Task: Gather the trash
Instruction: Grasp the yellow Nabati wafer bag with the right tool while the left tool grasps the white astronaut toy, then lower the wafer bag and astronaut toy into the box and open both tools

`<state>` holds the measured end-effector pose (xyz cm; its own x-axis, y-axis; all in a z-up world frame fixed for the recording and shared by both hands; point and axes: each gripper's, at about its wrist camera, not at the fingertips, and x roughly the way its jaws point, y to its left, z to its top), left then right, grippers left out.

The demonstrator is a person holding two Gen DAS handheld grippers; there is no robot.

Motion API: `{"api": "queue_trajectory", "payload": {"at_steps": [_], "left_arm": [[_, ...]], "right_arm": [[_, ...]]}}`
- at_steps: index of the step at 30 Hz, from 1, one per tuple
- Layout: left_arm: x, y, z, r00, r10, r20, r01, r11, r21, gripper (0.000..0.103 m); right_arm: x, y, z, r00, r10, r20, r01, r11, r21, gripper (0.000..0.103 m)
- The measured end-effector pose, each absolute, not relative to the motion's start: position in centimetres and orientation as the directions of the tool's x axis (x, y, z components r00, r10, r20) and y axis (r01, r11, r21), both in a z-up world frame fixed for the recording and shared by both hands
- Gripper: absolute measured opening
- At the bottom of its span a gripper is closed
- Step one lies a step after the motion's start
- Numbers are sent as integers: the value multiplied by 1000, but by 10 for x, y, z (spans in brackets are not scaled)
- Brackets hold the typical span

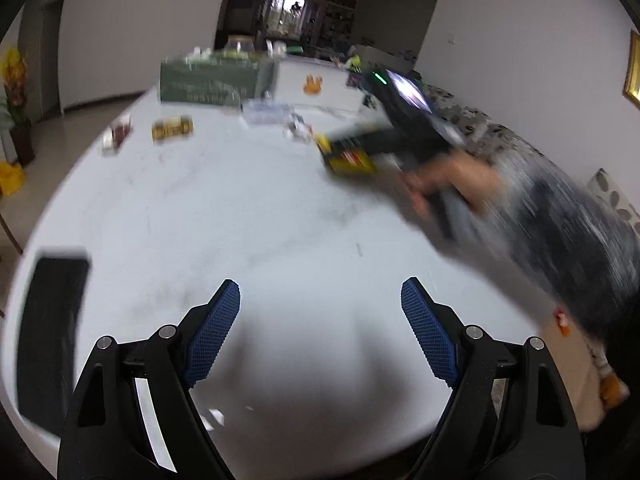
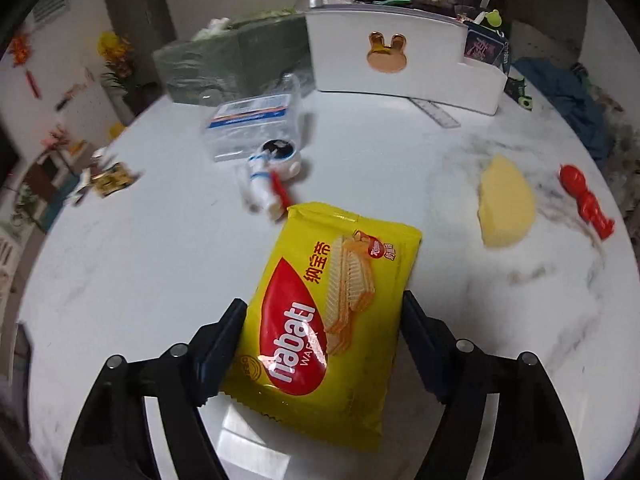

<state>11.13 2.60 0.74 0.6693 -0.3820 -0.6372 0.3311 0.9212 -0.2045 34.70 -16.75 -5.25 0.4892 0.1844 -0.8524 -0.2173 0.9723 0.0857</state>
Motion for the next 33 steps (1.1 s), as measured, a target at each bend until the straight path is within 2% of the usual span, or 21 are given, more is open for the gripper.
{"api": "queue_trajectory", "payload": {"at_steps": [6, 10, 13, 14, 15, 16, 17, 19, 23, 26, 33], "left_arm": [[246, -14, 15, 708, -234, -666, 212, 970, -116, 81], [350, -50, -9, 643, -208, -737, 127, 978, -165, 81], [402, -73, -31, 602, -158, -783, 53, 986, -158, 81], [411, -78, -37, 593, -140, -793, 41, 989, -144, 76], [418, -82, -41, 587, -111, -802, 24, 992, -120, 66], [424, -89, -44, 610, -34, -792, 4, 999, -40, 57], [426, -92, -44, 612, -12, -791, 5, 1000, -12, 43], [420, -91, -43, 621, -21, -783, 15, 1000, -15, 29], [377, -93, -34, 664, -15, -747, 80, 995, 52, 29], [319, -83, -20, 675, -69, -734, 124, 992, 21, 29], [120, -48, 11, 726, -146, -672, 201, 980, 4, 29]], "right_arm": [[269, -241, -31, 558, 292, -777, -196, 956, 219, 73], [231, -285, -21, 589, 296, -752, -163, 955, 249, 73], [210, -309, -14, 612, 296, -734, -152, 954, 259, 73], [204, -315, -12, 622, 294, -726, -148, 954, 260, 73], [201, -319, -11, 626, 295, -722, -147, 954, 262, 73], [198, -322, -11, 629, 299, -718, -148, 952, 267, 73], [196, -324, -10, 634, 298, -714, -144, 952, 270, 73], [190, -325, -8, 648, 302, -699, -148, 950, 273, 72], [177, -317, -4, 664, 348, -662, -177, 933, 313, 72], [160, -304, 0, 663, 388, -640, -197, 915, 351, 72], [68, -259, 9, 620, 483, -618, -326, 875, 358, 72]]}}
